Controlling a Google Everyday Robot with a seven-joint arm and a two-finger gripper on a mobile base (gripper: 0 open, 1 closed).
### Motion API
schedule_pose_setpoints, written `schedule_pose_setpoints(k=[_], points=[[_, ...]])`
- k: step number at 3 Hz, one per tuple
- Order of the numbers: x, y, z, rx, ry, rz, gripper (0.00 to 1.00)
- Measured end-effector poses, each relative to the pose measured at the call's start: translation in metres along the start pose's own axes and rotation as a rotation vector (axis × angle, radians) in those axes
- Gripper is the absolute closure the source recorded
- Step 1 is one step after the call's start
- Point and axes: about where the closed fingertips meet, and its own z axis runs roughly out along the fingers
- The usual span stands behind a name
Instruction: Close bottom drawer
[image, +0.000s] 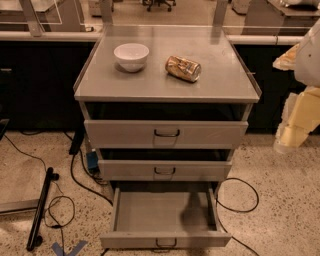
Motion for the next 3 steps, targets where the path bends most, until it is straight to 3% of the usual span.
schedule_pose_setpoints(k=[1,2,3], points=[[0.001,0.005,0.000,0.013,-0.004,0.004,0.00],[0.004,0.021,0.018,-0.016,-0.029,0.027,0.00],[0.004,0.047,0.050,-0.062,-0.071,0.052,0.18]])
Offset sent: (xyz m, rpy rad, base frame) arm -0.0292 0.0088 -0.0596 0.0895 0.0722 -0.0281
